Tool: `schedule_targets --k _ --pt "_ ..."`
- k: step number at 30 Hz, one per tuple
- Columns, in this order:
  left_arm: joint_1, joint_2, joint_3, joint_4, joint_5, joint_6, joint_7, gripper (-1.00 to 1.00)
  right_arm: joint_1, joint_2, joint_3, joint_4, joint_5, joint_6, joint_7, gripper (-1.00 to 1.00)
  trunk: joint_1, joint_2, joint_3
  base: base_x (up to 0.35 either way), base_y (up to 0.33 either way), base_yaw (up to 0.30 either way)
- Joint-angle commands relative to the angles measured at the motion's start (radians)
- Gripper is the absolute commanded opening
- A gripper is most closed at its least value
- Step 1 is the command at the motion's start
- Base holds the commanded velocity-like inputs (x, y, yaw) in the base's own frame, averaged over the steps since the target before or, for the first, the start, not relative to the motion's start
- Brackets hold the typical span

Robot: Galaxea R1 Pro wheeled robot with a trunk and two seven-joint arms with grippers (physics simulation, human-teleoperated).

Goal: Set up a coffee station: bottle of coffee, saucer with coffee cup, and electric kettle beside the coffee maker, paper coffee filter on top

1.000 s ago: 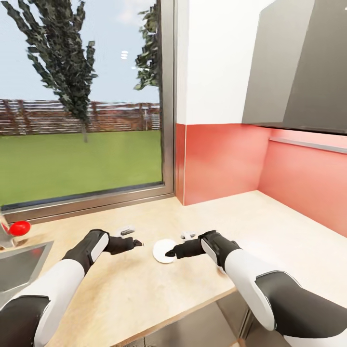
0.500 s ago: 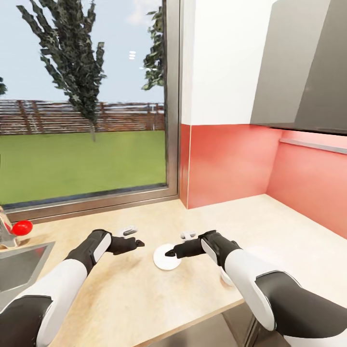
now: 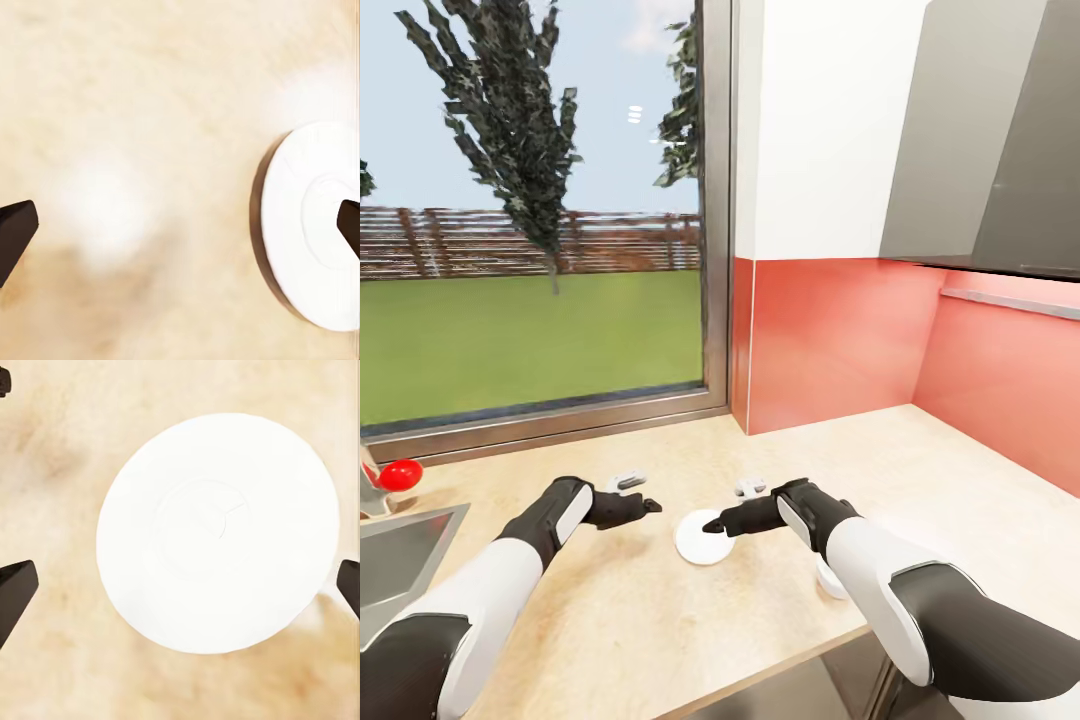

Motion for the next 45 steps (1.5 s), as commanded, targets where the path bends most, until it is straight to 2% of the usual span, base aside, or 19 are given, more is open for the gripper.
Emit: schedule_targets --k 1,5,6,8,13,16,21,26,27,28,30,34,39,45 --pt "0.000 -0.006 -0.006 0.002 0.005 0.004 -0.001 1.00 -0.001 0.000 0.003 -0.001 0.001 0.005 0.002 1.00 0.001 -0.002 -0.002 0.004 -0.006 0.000" --pt "0.017 -0.031 -0.007 0.016 0.005 0.001 -0.002 1.00 0.000 0.000 0.003 0.020 0.001 0.004 0.003 1.00 0.001 -0.002 -0.002 0.001 -0.002 0.000" --pt "0.023 -0.044 -0.007 0.017 0.005 -0.002 -0.003 1.00 0.000 0.000 0.004 0.031 0.000 0.004 0.004 1.00 0.001 -0.002 -0.002 0.000 0.000 0.000" --pt "0.025 -0.050 -0.007 0.017 0.006 -0.004 -0.005 1.00 0.001 0.000 0.005 0.034 0.000 0.003 0.005 1.00 0.001 -0.002 -0.002 0.000 0.000 0.000" --pt "0.027 -0.054 -0.006 0.018 0.006 -0.014 -0.063 1.00 0.007 0.000 0.004 0.035 0.000 -0.001 0.028 1.00 0.001 -0.002 -0.002 0.000 0.000 0.000" --pt "0.027 -0.052 -0.006 0.019 0.007 -0.054 -0.104 1.00 0.009 0.000 0.004 0.037 0.000 -0.029 0.033 1.00 0.001 -0.002 -0.002 0.000 0.000 0.000" --pt "0.039 -0.053 -0.005 0.019 0.009 -0.097 -0.138 1.00 0.017 0.000 0.005 0.041 0.000 -0.051 0.035 1.00 0.001 -0.002 -0.002 0.000 0.000 0.000" --pt "0.042 -0.055 -0.004 0.019 0.015 -0.132 -0.141 1.00 0.019 0.000 0.004 0.041 0.000 -0.053 0.035 1.00 0.001 -0.002 -0.002 0.000 0.000 0.000" --pt "0.042 -0.055 -0.004 0.019 0.022 -0.151 -0.142 1.00 0.019 0.000 0.005 0.041 0.000 -0.053 0.035 1.00 0.001 -0.002 -0.002 0.000 0.000 0.000" --pt "0.043 -0.054 -0.005 0.021 0.052 -0.191 -0.142 1.00 0.019 0.000 0.005 0.041 -0.001 -0.053 0.035 1.00 0.001 -0.002 -0.002 0.000 0.000 0.000" --pt "0.043 -0.055 -0.006 0.038 0.060 -0.202 -0.142 1.00 0.019 0.000 0.005 0.041 -0.001 -0.054 0.035 1.00 0.001 -0.002 -0.002 0.000 0.000 0.000" --pt "0.049 -0.062 -0.006 0.065 0.065 -0.213 -0.143 1.00 0.020 0.000 0.005 0.041 -0.002 -0.053 0.035 1.00 0.001 -0.002 -0.002 0.000 0.000 0.000" --pt "0.052 -0.074 -0.006 0.076 0.064 -0.288 -0.142 1.00 0.021 0.000 0.005 0.041 -0.002 -0.053 0.035 1.00 0.001 -0.002 -0.002 0.000 0.000 0.000" --pt "0.054 -0.096 -0.004 0.079 0.064 -0.303 -0.142 1.00 0.021 0.000 0.003 0.041 -0.002 -0.054 0.034 1.00 0.001 -0.002 -0.002 0.000 0.000 0.000"
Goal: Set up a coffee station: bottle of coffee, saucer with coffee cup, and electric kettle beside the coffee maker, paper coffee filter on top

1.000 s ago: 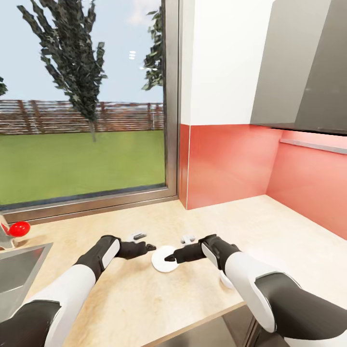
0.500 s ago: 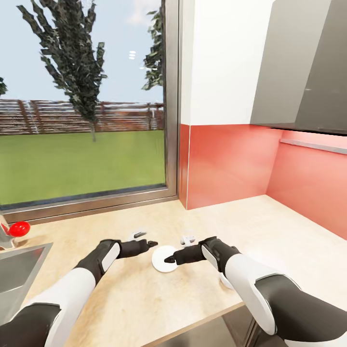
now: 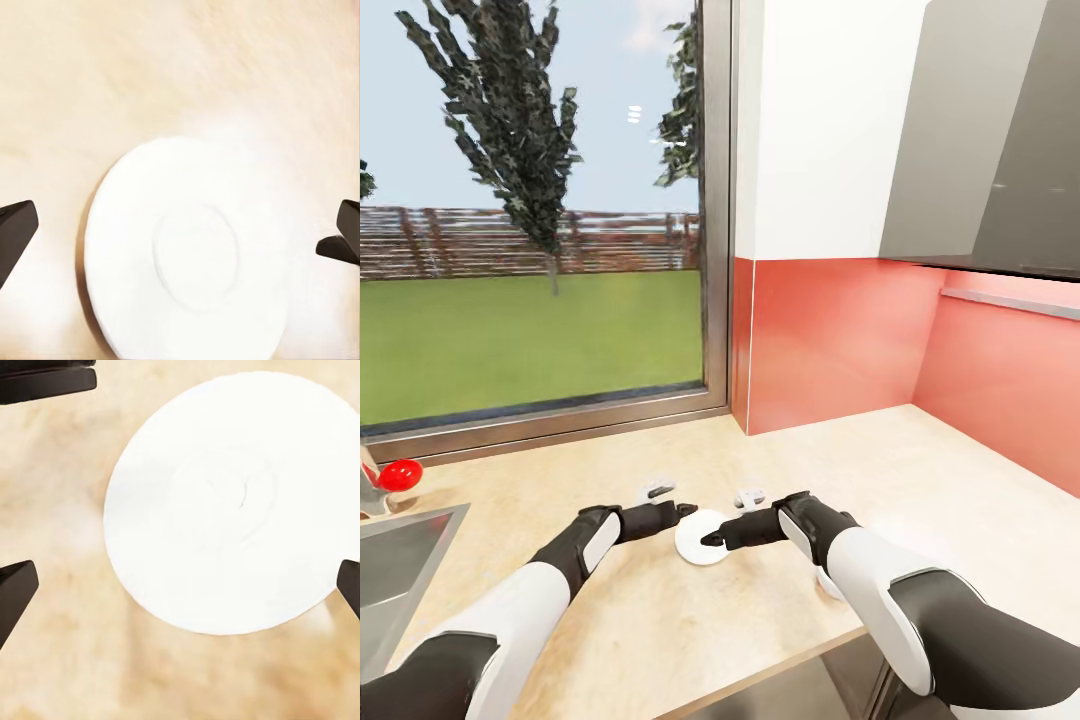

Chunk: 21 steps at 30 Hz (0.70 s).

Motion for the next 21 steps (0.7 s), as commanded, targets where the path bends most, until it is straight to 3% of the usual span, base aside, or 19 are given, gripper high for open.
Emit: schedule_targets --k 1,7,11,13,15,21 --pt "0.000 -0.002 -0.005 -0.001 0.010 0.005 0.002 1.00 -0.001 0.000 0.002 -0.001 0.000 0.005 0.001 1.00 0.001 -0.002 -0.002 0.000 0.000 0.000" --pt "0.001 -0.011 -0.005 -0.002 0.013 0.002 0.002 1.00 0.002 0.000 0.000 0.000 -0.001 -0.032 -0.005 1.00 0.001 -0.002 -0.002 0.000 0.000 0.000" --pt "0.001 -0.014 -0.005 -0.004 0.040 -0.018 0.002 1.00 0.010 0.000 -0.005 0.000 -0.009 -0.042 -0.029 1.00 0.001 -0.002 -0.002 0.000 0.000 0.000" --pt "0.001 -0.013 -0.005 -0.004 0.055 -0.044 0.002 1.00 0.014 0.000 -0.007 0.000 -0.038 -0.042 -0.066 1.00 0.001 -0.002 -0.002 0.000 0.000 0.000" --pt "0.001 -0.012 -0.005 -0.004 0.065 -0.064 0.002 1.00 0.018 0.000 -0.006 0.001 -0.119 -0.043 -0.116 1.00 0.001 -0.002 -0.002 0.000 0.000 0.000" --pt "0.001 -0.012 -0.005 -0.009 0.067 -0.071 0.002 1.00 0.024 0.000 -0.006 0.002 -0.143 -0.043 -0.126 1.00 0.001 -0.002 -0.002 0.000 0.000 0.000"
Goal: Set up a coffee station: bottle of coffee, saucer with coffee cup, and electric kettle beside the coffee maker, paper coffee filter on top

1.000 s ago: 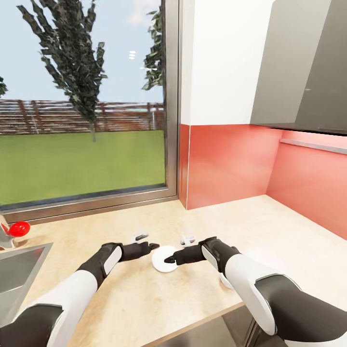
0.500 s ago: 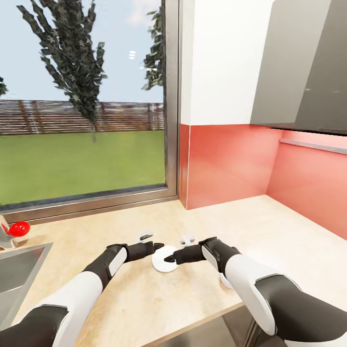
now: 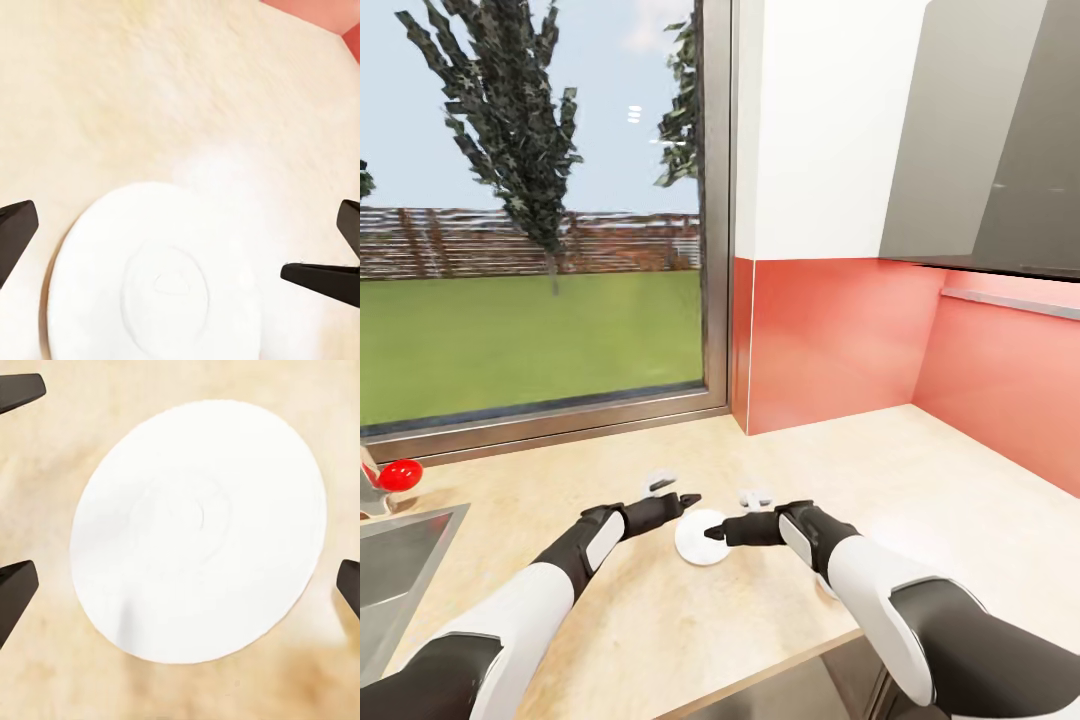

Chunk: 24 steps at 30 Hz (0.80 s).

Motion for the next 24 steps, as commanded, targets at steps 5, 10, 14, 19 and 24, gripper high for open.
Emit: schedule_targets --k 5,10,14,19,24 --pt "0.004 -0.001 -0.005 0.006 0.011 0.002 0.001 1.00 0.003 0.000 0.008 -0.001 -0.012 0.006 -0.001 1.00 0.001 -0.002 -0.002 0.066 0.000 0.000" --pt "0.008 0.000 -0.005 0.007 0.011 0.002 0.001 1.00 0.003 0.000 0.008 0.016 -0.015 0.005 0.000 1.00 0.001 -0.002 -0.002 0.119 0.000 0.000" --pt "0.015 -0.001 -0.005 0.008 0.010 0.002 0.001 1.00 0.004 0.000 0.008 0.026 -0.014 0.004 0.000 1.00 0.001 -0.002 -0.002 0.009 0.000 0.000" --pt "0.029 -0.001 -0.005 0.008 0.011 0.004 0.001 1.00 0.011 0.000 0.008 0.028 -0.014 0.006 0.001 1.00 0.001 -0.002 -0.002 0.069 0.000 0.000" --pt "0.041 -0.001 -0.005 0.018 0.011 0.003 0.001 1.00 0.019 0.000 0.008 0.027 -0.015 0.006 0.001 1.00 0.001 -0.002 -0.002 0.118 0.000 0.000"
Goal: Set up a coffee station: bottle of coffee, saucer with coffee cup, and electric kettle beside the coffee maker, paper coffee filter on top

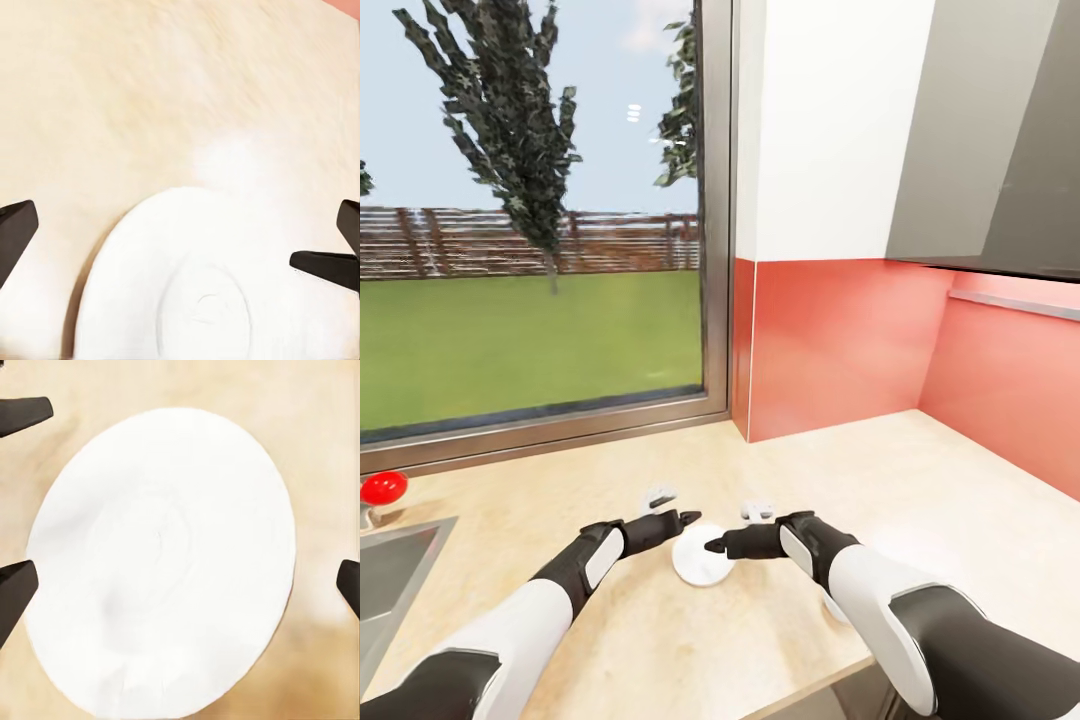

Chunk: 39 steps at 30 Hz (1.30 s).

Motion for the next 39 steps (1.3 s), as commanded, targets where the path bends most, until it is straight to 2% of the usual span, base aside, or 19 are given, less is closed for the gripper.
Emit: schedule_targets --k 1,12,16,18,30,39 --pt "0.003 0.001 -0.005 0.001 0.011 0.006 0.001 1.00 0.000 0.000 0.008 -0.001 -0.011 0.005 0.000 1.00 0.001 -0.002 -0.002 0.064 0.000 0.000" --pt "0.017 -0.008 -0.005 0.044 0.017 0.007 0.000 1.00 0.002 0.000 0.008 -0.001 -0.011 0.004 0.000 1.00 0.001 -0.002 -0.002 0.010 0.000 0.000" --pt "0.029 -0.015 -0.006 0.048 0.095 0.004 -0.006 1.00 0.003 0.000 0.009 -0.001 -0.011 0.004 0.001 1.00 0.001 -0.002 -0.002 0.000 0.000 0.000" --pt "0.031 -0.016 -0.007 0.048 0.109 0.004 -0.007 1.00 0.003 0.000 0.010 -0.001 -0.011 0.004 0.001 1.00 0.001 -0.002 -0.002 0.000 0.000 0.000" --pt "0.031 -0.017 -0.009 0.047 0.115 0.006 -0.011 1.00 0.018 0.000 0.010 -0.001 -0.012 0.006 0.003 1.00 0.001 -0.002 -0.002 0.000 0.000 0.000" --pt "0.031 -0.017 -0.010 0.037 0.115 0.010 -0.044 1.00 0.019 0.000 0.010 -0.002 -0.012 0.006 0.004 1.00 0.001 -0.002 -0.002 0.000 0.000 0.000"
